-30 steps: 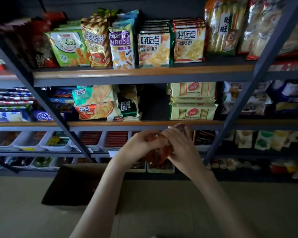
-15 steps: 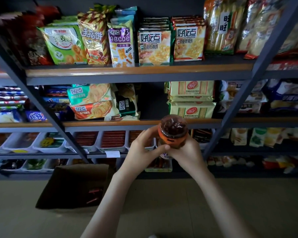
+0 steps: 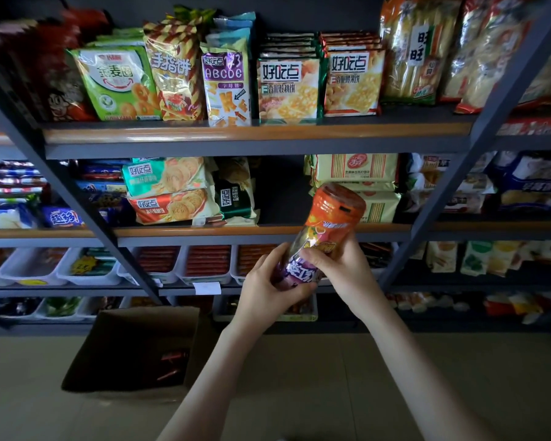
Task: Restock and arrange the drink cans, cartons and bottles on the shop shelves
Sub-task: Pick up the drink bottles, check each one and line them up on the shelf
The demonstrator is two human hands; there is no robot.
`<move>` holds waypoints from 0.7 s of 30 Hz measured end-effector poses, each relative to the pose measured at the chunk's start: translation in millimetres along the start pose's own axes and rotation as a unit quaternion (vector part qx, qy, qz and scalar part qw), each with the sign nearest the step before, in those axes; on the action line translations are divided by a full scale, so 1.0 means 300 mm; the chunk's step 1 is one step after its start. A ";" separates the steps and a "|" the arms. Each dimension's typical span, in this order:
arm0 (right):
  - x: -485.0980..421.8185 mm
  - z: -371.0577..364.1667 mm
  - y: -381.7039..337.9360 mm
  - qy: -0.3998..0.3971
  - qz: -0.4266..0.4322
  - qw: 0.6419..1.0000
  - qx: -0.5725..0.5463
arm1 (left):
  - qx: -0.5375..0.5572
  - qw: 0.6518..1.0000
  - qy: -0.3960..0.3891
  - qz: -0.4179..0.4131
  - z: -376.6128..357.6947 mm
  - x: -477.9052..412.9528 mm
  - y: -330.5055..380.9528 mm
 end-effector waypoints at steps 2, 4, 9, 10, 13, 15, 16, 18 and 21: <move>-0.020 -0.004 -0.010 -0.013 0.027 0.997 0.072 | 0.042 0.999 -0.001 0.016 -0.006 -0.003 0.002; -0.038 0.006 -0.036 -0.011 0.086 0.983 0.162 | 0.093 0.995 -0.009 0.042 -0.016 -0.008 0.002; 0.013 -0.058 -0.117 -0.157 0.336 0.793 0.484 | 0.116 0.991 -0.020 0.068 0.007 -0.034 0.048; 0.023 -0.070 -0.102 -0.198 0.329 0.791 0.477 | 0.107 0.991 -0.026 0.072 0.013 -0.044 0.054; 0.019 -0.055 -0.077 -0.212 0.305 0.773 0.515 | 0.068 0.993 -0.069 0.073 0.007 -0.064 0.083; 0.013 -0.036 -0.093 -0.172 0.316 0.771 0.525 | 0.033 0.990 -0.110 0.080 -0.015 -0.063 0.097; 0.012 -0.029 -0.105 -0.158 0.329 0.770 0.524 | 0.017 0.988 -0.124 0.087 -0.022 -0.061 0.100; 0.022 -0.015 -0.129 -0.137 0.361 0.764 0.517 | -0.011 0.985 -0.143 0.091 -0.022 -0.058 0.114; 0.036 0.008 -0.139 -0.120 0.375 0.776 0.493 | -0.019 0.978 -0.189 0.081 -0.006 -0.035 0.161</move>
Point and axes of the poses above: each hand's wrist, its own x-axis away from the middle knuckle, its own z-axis out of the back of the hand, y = z × x, the point moved 10 cm from there along -x, towards the middle knuckle, and after that the axes turned 13 degrees about z, right-handed, at the moved point
